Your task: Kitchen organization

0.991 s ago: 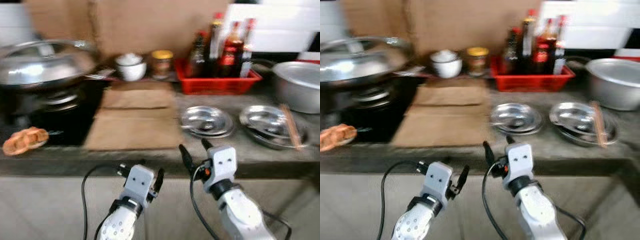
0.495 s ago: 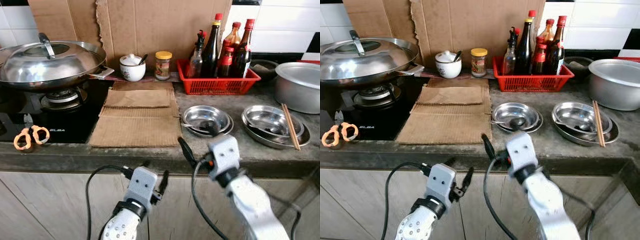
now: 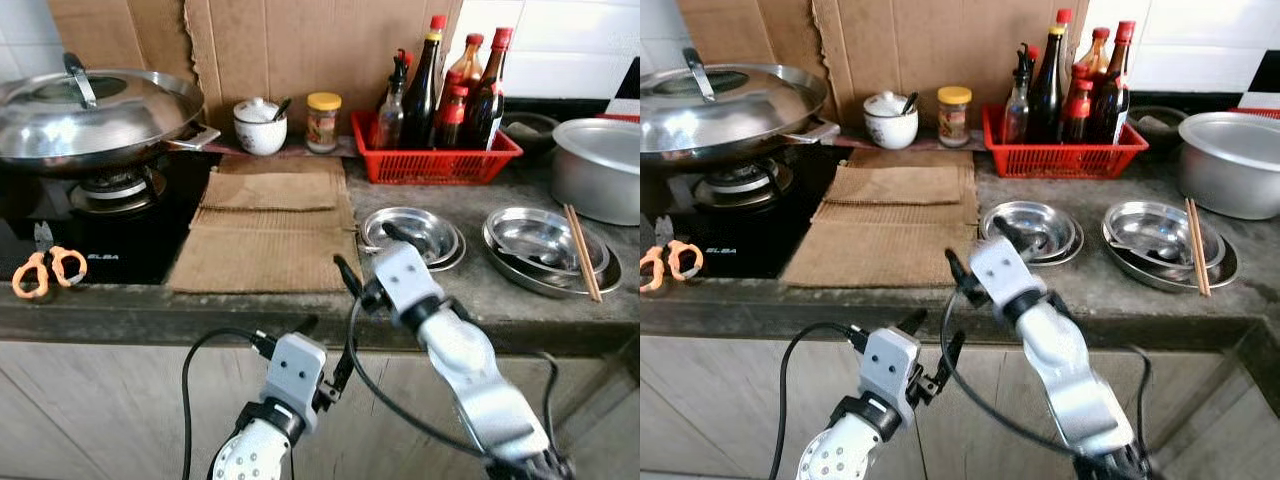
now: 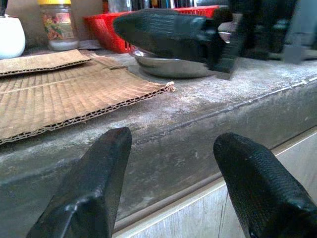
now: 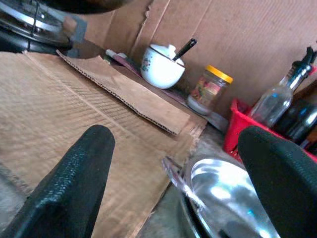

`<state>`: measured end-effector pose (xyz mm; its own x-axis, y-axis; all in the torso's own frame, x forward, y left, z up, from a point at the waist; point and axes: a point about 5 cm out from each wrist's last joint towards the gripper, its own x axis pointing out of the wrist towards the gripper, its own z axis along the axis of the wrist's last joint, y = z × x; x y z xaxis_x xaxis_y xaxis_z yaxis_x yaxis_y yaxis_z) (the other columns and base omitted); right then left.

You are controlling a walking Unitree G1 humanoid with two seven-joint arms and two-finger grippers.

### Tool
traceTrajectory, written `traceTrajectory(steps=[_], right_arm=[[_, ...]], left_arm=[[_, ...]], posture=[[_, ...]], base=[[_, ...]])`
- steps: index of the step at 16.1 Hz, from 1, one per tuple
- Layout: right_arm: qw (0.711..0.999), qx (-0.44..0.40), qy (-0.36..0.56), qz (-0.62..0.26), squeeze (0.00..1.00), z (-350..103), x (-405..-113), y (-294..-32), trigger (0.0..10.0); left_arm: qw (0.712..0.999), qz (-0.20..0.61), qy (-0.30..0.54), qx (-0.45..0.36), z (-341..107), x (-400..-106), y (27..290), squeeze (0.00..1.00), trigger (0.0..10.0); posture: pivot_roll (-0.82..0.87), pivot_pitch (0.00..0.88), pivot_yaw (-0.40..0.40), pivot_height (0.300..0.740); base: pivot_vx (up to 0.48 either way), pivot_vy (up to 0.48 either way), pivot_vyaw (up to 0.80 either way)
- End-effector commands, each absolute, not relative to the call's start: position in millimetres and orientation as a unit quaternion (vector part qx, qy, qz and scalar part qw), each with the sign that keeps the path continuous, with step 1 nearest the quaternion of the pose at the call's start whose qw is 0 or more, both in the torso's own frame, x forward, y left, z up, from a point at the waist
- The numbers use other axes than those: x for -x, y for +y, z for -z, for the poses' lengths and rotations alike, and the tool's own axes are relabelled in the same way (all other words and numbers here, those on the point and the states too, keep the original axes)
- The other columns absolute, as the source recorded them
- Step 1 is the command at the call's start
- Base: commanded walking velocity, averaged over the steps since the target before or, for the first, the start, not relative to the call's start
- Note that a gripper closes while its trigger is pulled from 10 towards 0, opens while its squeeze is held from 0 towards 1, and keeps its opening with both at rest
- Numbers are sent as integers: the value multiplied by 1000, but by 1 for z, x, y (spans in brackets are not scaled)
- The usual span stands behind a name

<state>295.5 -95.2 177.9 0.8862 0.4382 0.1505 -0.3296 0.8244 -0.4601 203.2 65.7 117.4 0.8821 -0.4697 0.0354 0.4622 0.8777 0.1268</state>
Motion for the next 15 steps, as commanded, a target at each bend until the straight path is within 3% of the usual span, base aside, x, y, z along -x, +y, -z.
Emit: traceTrajectory(steps=[1, 10, 11, 12, 15], right_arm=[[944, 238, -124, -194, 0, -177, -301, -96, 10000], [941, 257, -111, -188, 0, -172, -318, -94, 10000], [940, 259, -111, -190, 0, -172, -319, -93, 980], [940, 260, -111, -191, 0, -171, -319, -93, 0], [940, 261, -114, -190, 0, -172, -320, -93, 0]], left_arm=[[968, 241, -46, -52, -123, -201, 64, 0, 10000], [971, 232, -42, -44, -123, -202, 63, 0, 10000], [971, 233, -42, -44, -122, -202, 62, 0, 10000], [971, 233, -42, -44, -122, -202, 62, 0, 10000], [971, 231, -43, -44, -122, -201, 62, 0, 10000]], posture=[[211, 14, -70, 740], [207, 13, -83, 740], [207, 9, -83, 740], [206, 7, -87, 740], [209, 6, -90, 740]], base=[[0, 0, 0], [0, 0, 0], [0, 0, 0], [0, 0, 0], [0, 0, 0]])
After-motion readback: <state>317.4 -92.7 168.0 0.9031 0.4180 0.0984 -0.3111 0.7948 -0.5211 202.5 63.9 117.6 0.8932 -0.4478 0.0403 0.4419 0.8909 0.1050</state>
